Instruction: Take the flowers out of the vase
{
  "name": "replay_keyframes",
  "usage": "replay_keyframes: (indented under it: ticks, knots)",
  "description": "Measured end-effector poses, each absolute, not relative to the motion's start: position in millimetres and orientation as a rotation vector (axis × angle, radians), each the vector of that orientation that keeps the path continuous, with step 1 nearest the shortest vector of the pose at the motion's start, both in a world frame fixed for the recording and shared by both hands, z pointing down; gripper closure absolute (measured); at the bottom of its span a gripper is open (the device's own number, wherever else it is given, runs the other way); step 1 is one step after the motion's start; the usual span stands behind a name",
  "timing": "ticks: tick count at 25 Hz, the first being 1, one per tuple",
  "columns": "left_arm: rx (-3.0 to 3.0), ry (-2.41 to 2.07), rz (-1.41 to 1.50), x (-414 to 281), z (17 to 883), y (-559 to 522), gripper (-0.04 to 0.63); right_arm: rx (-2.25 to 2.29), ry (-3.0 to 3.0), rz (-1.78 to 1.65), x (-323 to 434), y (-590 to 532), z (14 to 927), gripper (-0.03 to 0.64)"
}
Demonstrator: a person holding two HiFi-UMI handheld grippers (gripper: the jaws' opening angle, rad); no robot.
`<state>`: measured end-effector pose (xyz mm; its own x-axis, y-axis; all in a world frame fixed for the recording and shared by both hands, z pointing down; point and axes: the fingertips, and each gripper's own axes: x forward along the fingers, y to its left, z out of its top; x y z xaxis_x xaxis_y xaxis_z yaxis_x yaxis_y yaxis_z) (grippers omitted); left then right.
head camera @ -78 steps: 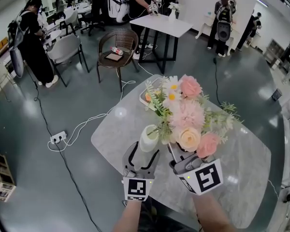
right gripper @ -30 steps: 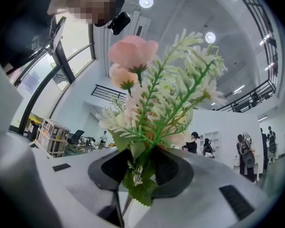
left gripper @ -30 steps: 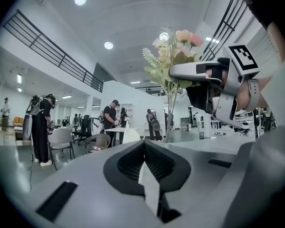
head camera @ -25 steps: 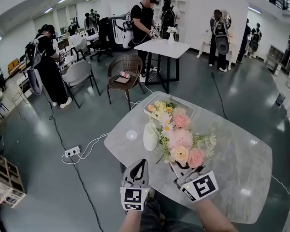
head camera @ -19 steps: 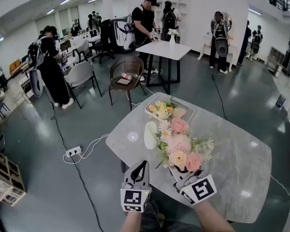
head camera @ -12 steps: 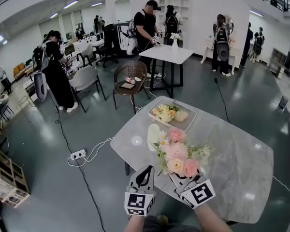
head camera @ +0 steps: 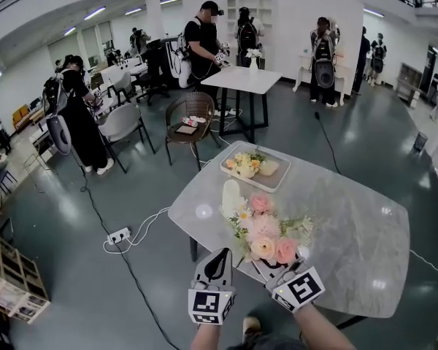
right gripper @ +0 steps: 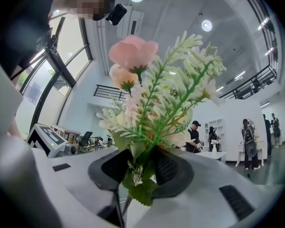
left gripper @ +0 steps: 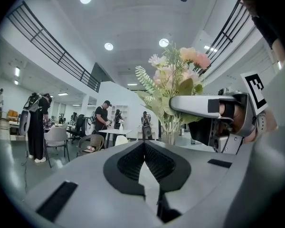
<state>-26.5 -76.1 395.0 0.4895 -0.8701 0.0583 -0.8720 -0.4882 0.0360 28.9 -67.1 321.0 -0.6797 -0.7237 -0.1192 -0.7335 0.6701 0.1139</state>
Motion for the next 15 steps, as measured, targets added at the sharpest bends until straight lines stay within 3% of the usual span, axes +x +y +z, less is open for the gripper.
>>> replay_keyframes:
  ticks: [15]
  knots:
    - [2.693,-1.477,0.056,-34,399,-5,0.581,-1.305,2.813,0.195,17,12,332,0.473]
